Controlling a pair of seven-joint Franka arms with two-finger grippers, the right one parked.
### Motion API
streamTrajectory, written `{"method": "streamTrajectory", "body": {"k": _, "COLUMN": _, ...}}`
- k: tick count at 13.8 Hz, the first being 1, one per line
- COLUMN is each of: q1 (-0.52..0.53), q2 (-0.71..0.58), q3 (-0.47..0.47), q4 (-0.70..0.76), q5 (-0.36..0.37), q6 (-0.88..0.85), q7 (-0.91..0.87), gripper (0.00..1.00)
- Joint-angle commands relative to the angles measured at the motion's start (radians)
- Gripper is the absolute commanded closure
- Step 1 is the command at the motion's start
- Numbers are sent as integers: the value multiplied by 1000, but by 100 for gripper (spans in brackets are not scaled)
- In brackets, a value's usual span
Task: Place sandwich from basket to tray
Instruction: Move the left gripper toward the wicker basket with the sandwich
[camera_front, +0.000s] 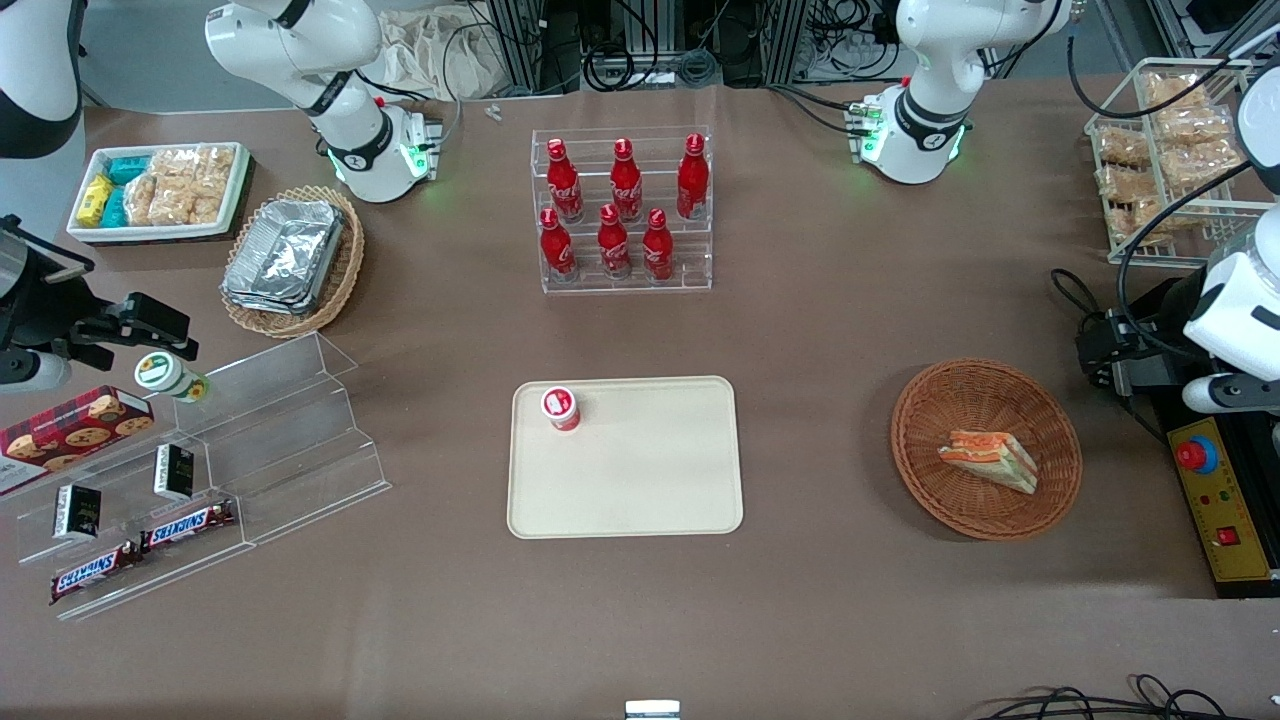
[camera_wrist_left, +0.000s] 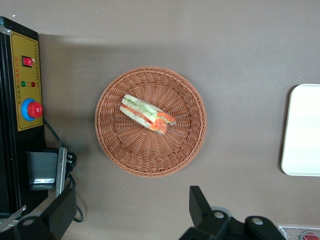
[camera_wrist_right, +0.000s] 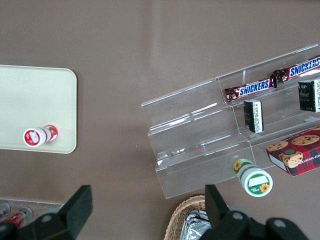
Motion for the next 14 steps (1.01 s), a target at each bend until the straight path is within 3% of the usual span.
{"method": "streamTrajectory", "body": {"k": 1, "q1": -8, "q2": -7, "q3": 6, "q4": 11, "q5": 7, "q6": -11, "q7": 13, "gripper": 0}}
{"method": "streamTrajectory", "body": {"k": 14, "q1": -1, "q2": -11, "q3": 9, "q4": -86, "q5": 9, "q6": 29, "q7": 13, "gripper": 0}}
